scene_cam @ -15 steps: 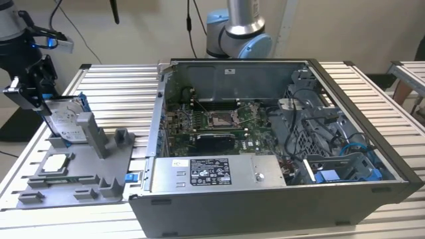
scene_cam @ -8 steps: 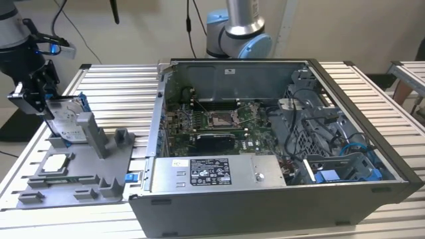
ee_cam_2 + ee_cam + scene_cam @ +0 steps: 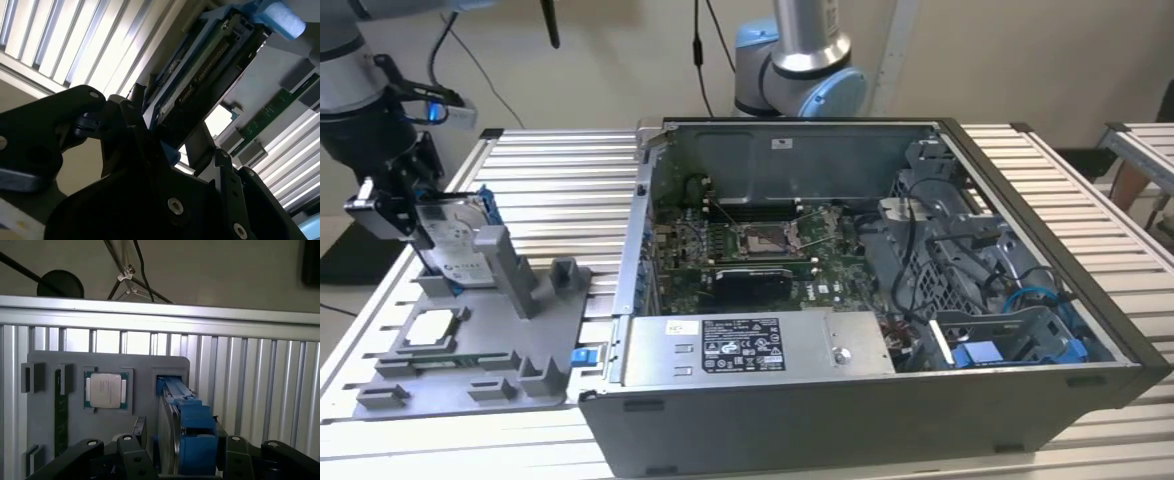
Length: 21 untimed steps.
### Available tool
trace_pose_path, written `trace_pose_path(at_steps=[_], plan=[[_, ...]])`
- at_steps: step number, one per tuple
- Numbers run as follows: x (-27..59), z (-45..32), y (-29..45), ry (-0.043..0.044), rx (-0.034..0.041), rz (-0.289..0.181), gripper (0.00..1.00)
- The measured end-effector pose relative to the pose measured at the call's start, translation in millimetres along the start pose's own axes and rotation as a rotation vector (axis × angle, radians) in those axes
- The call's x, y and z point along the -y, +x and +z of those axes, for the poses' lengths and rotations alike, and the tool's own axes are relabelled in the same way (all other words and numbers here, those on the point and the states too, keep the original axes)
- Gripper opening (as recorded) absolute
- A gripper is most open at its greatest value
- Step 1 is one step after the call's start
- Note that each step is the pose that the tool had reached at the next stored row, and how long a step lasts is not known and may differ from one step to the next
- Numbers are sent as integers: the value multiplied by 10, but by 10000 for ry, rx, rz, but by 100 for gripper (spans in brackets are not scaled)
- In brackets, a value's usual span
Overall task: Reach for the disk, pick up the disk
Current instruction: 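Pick up the disk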
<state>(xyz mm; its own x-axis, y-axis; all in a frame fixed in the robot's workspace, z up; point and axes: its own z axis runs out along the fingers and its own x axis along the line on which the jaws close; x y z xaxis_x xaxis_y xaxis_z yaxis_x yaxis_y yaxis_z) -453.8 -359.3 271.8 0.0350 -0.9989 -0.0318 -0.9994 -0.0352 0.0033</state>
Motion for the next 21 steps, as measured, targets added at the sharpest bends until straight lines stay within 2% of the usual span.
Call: trace_pose_path(at_steps=[3, 19, 20, 21], plan=[[0, 32, 1, 0, 0, -2, 100], [0, 65, 2, 0, 3, -2, 100], [0, 65, 2, 0, 4, -2, 0], [0, 65, 2, 0, 5, -1, 0]])
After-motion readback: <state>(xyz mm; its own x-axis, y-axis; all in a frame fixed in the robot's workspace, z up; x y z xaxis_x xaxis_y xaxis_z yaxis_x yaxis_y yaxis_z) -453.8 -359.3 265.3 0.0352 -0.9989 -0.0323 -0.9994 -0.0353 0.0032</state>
